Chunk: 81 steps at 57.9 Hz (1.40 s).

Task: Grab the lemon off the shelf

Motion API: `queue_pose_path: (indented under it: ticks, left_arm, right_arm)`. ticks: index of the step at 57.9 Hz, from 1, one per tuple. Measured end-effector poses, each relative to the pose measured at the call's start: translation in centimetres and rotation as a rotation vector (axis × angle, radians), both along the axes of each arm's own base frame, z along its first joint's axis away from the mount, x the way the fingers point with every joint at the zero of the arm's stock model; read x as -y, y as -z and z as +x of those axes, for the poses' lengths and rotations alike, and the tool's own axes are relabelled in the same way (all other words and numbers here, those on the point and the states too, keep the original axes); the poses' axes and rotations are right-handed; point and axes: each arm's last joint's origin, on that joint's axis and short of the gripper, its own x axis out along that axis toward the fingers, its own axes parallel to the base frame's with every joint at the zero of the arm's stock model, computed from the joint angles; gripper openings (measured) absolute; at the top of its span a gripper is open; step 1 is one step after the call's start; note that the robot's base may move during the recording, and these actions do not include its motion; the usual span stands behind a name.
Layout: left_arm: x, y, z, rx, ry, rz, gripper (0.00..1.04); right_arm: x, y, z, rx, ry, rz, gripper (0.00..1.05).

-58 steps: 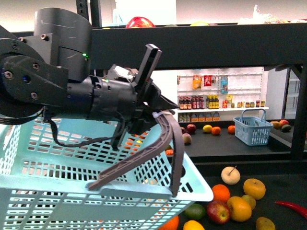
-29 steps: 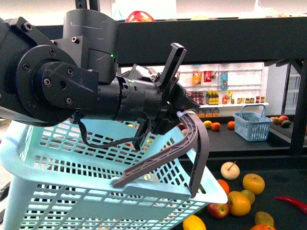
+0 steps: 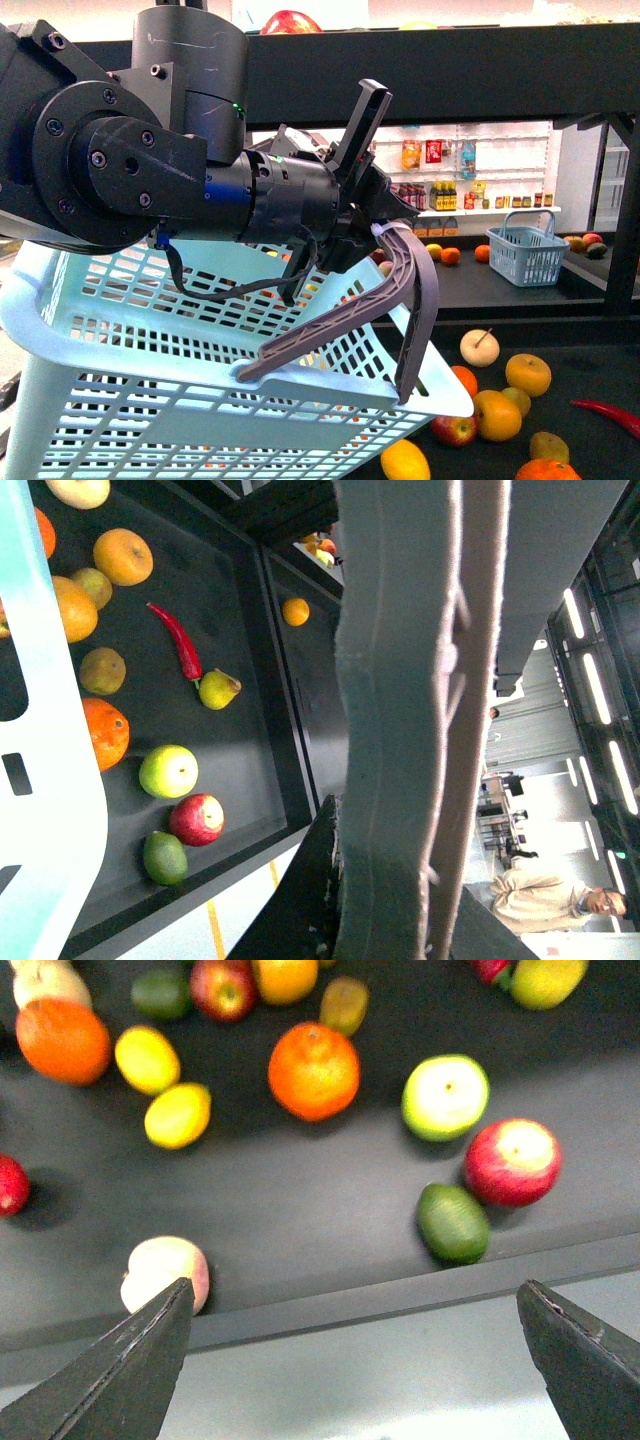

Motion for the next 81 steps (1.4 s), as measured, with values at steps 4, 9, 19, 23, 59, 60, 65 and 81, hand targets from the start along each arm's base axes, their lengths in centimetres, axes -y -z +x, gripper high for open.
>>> queue_pose_path:
  ticks: [4,9,19,23,59,60,65,81]
  left_arm:
    - [0.0,0.1,0.0,-0.002,0.000,0.001,0.09]
    - [0.0,0.1,0.0,-0.003,-0.001,0.000,0.09]
    - [0.0,0.1,0.0,-0.003,-0.001,0.000,0.09]
    - [0.0,0.1,0.0,-0.002,0.000,0.001,0.09]
    - [0.0,0.1,0.0,-0.003,-0.003,0.001,0.09]
    - [0.0,0.1,0.0,-0.003,-0.003,0.001,0.09]
    - [0.0,0.1,0.0,-0.003,-0.003,0.001,0.09]
    - [0.0,0.1,0.1,0.001,-0.006,0.004,0.09]
  right_arm:
    - [0.0,1.5,2.3,-0.076,-0.006,0.041,0.97]
    - [-0.5,3.2,5.5,-0.138,-0.016,0.071,0.97]
    - [-2.4,5.0,10.8,-0.217,-0.010,0.112,0.97]
    - [-3.3,5.6,12.7,-0.237,0.003,0.126,0.97]
    - [-9.9,11.2,24.6,-0.323,0.179,0.195,0.97]
    - [-10.0,11.3,24.8,-0.323,0.182,0.195,0.97]
    - [-10.3,11.9,25.8,-0.318,0.196,0.202,0.97]
    - [-10.7,13.6,28.4,-0.292,0.237,0.199,0.97]
